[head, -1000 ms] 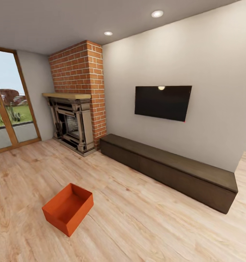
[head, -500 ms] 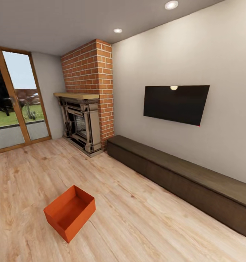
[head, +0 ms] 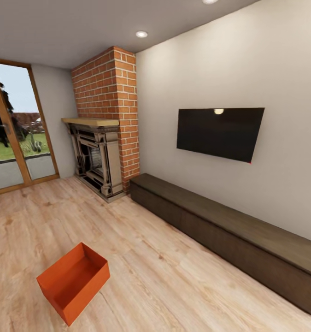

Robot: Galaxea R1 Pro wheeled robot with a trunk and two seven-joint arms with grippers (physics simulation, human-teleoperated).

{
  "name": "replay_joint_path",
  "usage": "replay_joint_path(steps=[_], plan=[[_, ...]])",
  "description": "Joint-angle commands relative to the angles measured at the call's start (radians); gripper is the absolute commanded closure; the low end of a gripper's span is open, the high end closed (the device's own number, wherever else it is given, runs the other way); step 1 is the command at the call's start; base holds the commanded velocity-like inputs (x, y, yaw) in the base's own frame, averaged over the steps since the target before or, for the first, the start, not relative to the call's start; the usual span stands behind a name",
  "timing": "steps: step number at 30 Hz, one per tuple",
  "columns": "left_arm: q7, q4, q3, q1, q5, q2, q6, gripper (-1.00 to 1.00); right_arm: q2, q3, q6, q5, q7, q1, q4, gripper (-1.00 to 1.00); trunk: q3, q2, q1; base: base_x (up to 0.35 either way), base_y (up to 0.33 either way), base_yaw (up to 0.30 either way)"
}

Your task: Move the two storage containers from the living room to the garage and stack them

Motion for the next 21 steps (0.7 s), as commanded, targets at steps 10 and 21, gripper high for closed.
replay_joint_path(steps=[10,21], plan=[[-0.001,0.001,0.007,-0.001,0.002,0.0,-0.003,-1.0,-0.001,0.009,-0.007,-0.004,-0.003,-0.001,0.003,-1.0,-0.001,-0.001,0.001,0.284,-0.232,0.186],[-0.001,0.001,0.007,-0.001,0.002,0.0,-0.003,-1.0,-0.001,0.009,-0.007,-0.003,-0.003,-0.001,0.003,-1.0,-0.001,-0.001,0.001,0.284,-0.232,0.271]])
